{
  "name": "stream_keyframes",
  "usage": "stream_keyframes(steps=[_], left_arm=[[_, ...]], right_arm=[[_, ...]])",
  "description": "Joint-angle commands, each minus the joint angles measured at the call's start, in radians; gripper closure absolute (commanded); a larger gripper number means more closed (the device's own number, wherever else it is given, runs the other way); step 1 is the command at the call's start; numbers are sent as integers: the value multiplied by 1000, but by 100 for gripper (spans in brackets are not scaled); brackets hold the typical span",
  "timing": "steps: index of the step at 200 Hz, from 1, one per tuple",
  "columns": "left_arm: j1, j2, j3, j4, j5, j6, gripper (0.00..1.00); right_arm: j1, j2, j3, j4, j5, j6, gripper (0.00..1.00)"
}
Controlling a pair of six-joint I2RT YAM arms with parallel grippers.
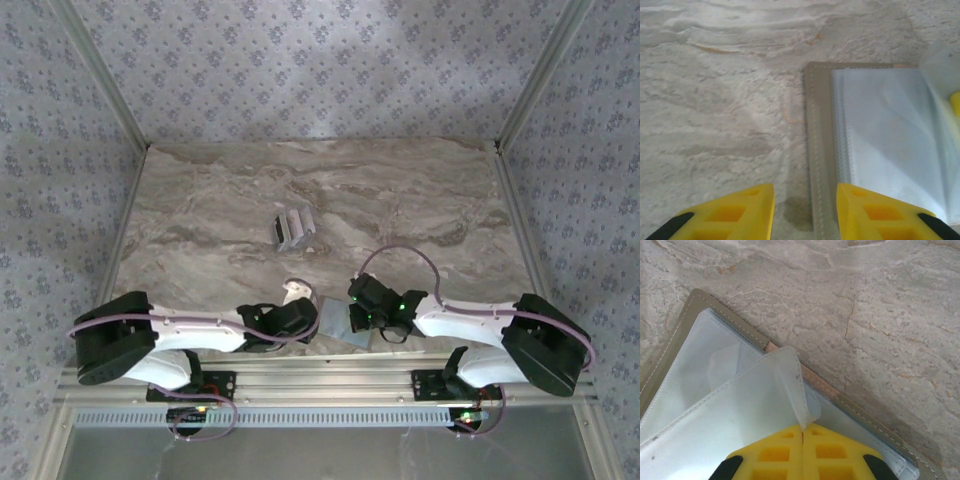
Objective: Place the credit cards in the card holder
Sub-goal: Flip over the card slot in the card holder.
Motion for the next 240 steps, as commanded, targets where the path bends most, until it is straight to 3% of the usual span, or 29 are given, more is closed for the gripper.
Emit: stream_keyframes(steps=[1,51,114,156,240], left_arm=[[4,38,48,-21,25,38,65],[0,110,115,-11,62,66,71],[-24,161,165,5,89,79,71],[-49,200,181,23,99,82,72],[-84,221,226,12,99,105,72]], right_arm=[[-9,-15,-24,-25,3,2,95],[-12,-39,-35,-23,2,-1,95],[-15,-73,-36,-32,-4,-4,91],[-28,-142,-17,-98,4,-5,66],[-114,-372,-40,-284,38,45,48]])
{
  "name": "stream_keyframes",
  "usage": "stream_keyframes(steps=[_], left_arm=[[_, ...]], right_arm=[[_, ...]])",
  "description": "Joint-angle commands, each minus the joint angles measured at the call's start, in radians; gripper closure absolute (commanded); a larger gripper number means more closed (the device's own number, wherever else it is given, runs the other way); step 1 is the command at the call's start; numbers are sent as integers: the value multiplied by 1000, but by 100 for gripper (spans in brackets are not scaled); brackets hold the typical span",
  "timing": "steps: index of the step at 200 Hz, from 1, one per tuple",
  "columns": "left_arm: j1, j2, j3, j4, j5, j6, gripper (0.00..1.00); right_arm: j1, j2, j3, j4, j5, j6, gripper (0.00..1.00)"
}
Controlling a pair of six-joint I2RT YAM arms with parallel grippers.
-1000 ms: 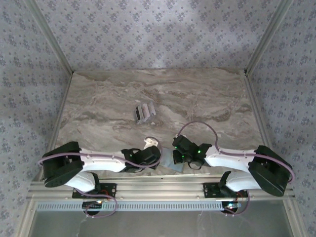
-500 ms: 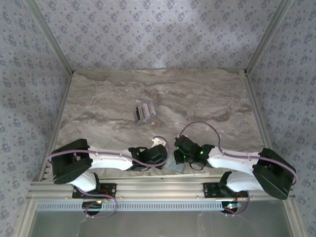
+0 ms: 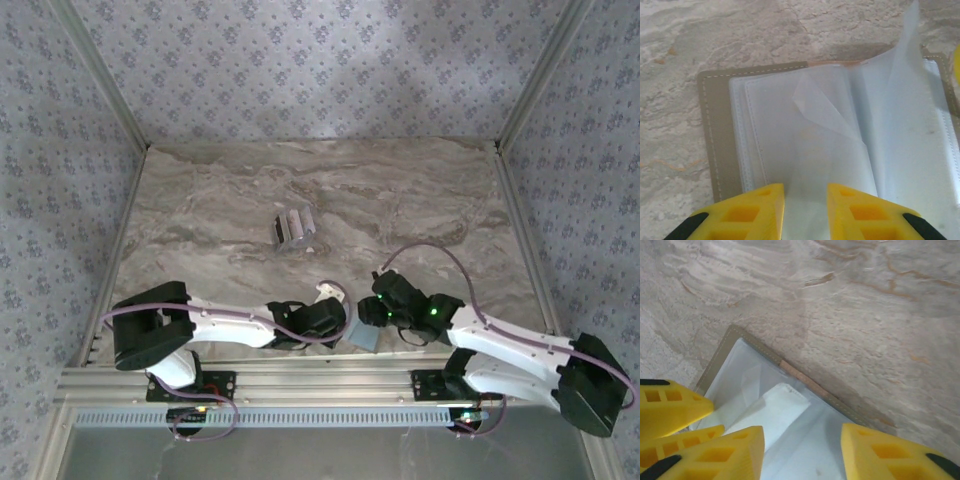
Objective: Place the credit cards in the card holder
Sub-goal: Flip over the card slot in the card holder, then move the card holder to the bottom-center of the table.
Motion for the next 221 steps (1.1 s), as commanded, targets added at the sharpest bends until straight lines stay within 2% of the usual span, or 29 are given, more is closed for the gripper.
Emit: stream_keyframes(steps=[1,59,95,163,202,221], left_arm=[[-21,25,43,-22,8,27,72],[-61,92,118,-49,-6,38,72],[-61,123,118,-47,-13,22,71],[-37,153,107,-58,-35,-31,71],[10,150,77,-37,-31,-51,71],[44,139,58,-26,-25,-53,71]], right_arm=[[-42,-41,-10,-88,19,32,48],[-129,-69,-52,-113,-61,49,44],[-151,-49,-115,-23,-95,66,46],[-127,86,-122,144,-133,85,72],[-136,150,-82,230,-109,65,98],[-148,205,-53,282,-115,45,100]])
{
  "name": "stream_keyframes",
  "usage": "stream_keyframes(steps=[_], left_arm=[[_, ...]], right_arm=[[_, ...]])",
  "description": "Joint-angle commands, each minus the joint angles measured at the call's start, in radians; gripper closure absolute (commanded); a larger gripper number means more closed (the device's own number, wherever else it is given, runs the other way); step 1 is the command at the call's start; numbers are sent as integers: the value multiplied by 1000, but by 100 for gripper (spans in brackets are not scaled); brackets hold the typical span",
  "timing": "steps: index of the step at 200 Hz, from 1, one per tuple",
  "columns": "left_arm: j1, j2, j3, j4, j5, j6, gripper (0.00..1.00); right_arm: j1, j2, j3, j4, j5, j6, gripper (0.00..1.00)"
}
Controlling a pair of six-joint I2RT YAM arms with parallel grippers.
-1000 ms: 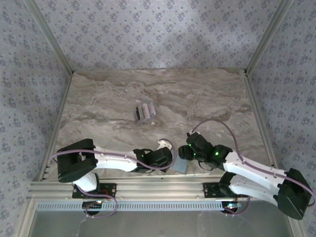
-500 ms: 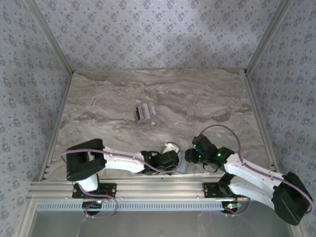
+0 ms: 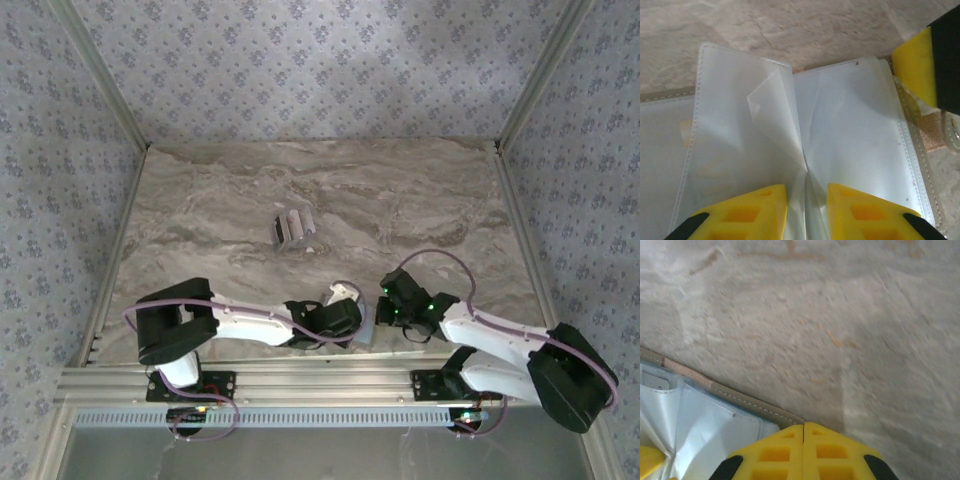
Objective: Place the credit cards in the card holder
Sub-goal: Move the card holder to the bottom-center of the table.
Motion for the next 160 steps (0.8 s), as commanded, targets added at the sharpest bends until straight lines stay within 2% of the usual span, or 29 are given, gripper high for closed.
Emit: stream_keyframes(steps=[1,44,91,130,148,160], left_arm=[[49,16,-46,-21,-9,-19,71],[136,12,-58,1,18,6,71],[166,-62,-80,-7,20,20,69],[217,-220,-165,10,82,36,61],[242,-320,-207,-11,83,38,57],[265,-394,-235,-36,82,40,54]], right_arm=[[-1,60,49,131,-43,-25,100],[-43,216,184,166,-19,-95,100],[-59,232,266,98,86,-85,59],[-51,240,356,9,145,-119,39],[-51,261,400,19,123,-129,30],[-50,297,456,7,100,-189,25]])
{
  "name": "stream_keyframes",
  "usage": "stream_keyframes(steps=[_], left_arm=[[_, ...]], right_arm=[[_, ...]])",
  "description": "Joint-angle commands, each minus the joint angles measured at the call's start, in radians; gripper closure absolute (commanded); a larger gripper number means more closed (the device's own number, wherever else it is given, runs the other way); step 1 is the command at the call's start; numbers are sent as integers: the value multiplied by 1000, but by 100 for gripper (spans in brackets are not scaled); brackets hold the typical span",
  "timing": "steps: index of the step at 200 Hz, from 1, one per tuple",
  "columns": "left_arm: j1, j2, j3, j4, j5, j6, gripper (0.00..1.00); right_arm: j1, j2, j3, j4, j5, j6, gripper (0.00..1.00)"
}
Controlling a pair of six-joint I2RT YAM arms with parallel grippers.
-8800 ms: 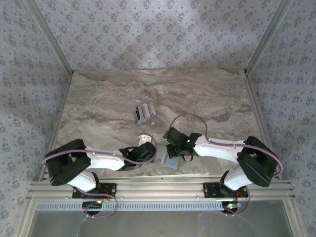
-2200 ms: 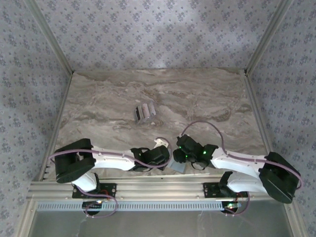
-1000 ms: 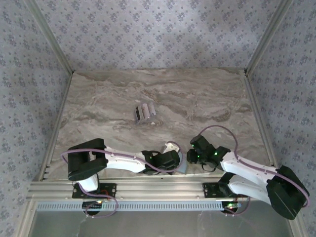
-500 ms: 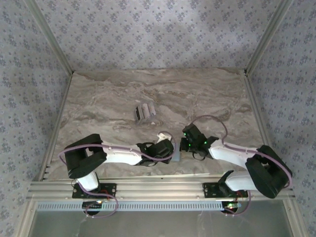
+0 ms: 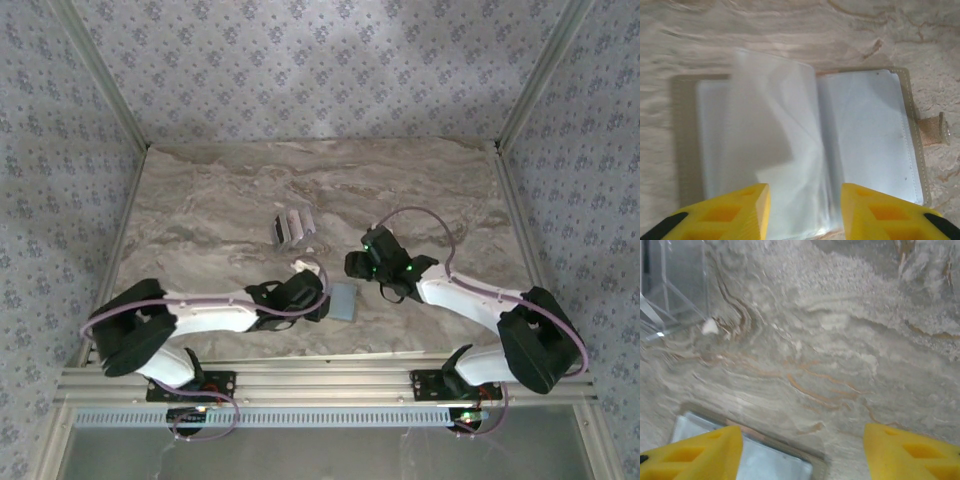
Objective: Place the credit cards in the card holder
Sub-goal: Move the card holder to the bottom-center of the table, then pick up the credit card from the storage box.
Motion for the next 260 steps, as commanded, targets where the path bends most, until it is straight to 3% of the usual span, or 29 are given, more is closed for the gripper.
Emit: stream_keyframes(steps=[1,25,49,91,121,159,197,260], left_arm=[[36,-128,-40,-55,21,12,53],[100,-293,-88,-126,32,20,49],[190,-479,-128,-229,3,17,46],[381,-690,-165,-333,68,22,41],[475,-683,-185,-292,138,8,40],[508,-614,-186,-236,174,8,41],[520,-594,-183,-215,176,11,40],[534,-555,-174,-189,183,13,40]], right_arm=[[5,51,103,-48,1,-73,25],[2,127,200,-38,-34,-119,21],[-18,237,321,-36,-128,-183,24],[-45,436,533,-46,-270,-254,41],[-58,558,682,-106,-289,-285,42],[-76,672,823,-172,-305,-304,45],[-82,728,873,-191,-318,-300,48],[-79,720,880,-178,-408,-299,62]])
